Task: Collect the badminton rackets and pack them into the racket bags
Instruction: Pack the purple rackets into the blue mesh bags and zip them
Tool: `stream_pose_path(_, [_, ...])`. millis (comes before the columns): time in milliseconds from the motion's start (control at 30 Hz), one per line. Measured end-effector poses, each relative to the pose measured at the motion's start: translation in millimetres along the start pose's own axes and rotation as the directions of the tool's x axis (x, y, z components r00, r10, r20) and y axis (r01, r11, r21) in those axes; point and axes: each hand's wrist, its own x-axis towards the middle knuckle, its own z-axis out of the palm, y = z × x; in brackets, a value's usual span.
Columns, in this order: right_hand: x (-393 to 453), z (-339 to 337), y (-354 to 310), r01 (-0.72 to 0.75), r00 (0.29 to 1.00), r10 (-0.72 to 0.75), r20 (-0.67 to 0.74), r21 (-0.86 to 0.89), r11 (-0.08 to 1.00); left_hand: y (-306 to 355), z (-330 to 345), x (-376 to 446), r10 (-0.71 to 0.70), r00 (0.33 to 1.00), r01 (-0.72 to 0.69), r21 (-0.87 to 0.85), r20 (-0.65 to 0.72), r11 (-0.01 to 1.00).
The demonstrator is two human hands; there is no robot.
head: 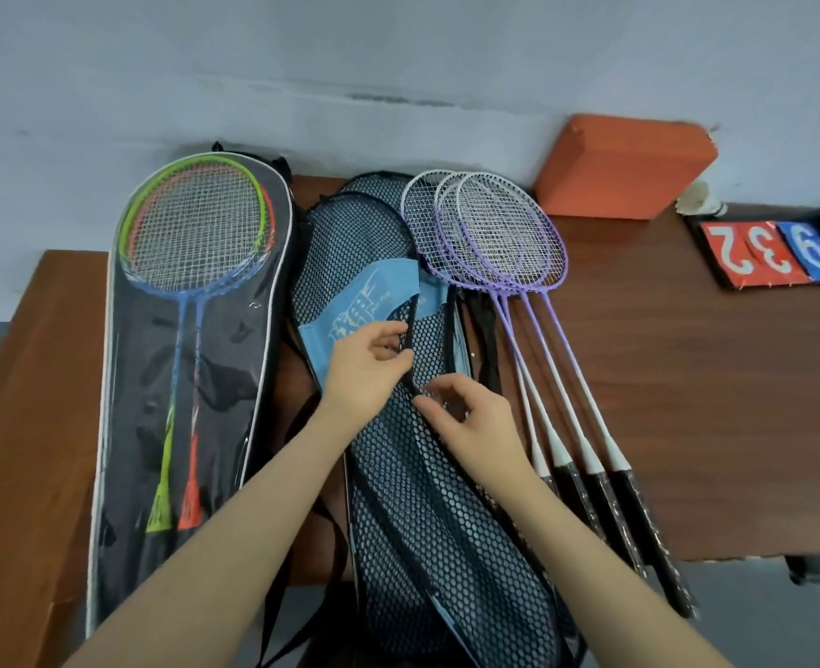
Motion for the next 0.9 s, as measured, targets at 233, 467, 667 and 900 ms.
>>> stream_pose_path(233, [18,-1,-31,-0.147,0.972,0.056,0.23,0.399,0.905,6,-31,-28,0.091,0.989,-0.119,-0.271,-0.112,0.955])
stream_pose_path(467, [14,6,-53,-0.098,0.955,-0.036,0.294,0.428,0.898,22,-58,-33,0.111,0.974,-0.176,-0.35,-0.197,0.92])
stream_pose_path(667, [14,4,-75,0.047,0.99,-0.102,0.1,0.441,0.896,40,-61,-31,0.156,0.966,-0.223,-0.366,-0.204,0.904])
stream_pose_path(900, [14,17,-68,0.066,0.998,-0.056,-0.037,0.434,0.899,42,-62,-29,0.185,0.953,-0.225,-0.148,-0.24,0.963])
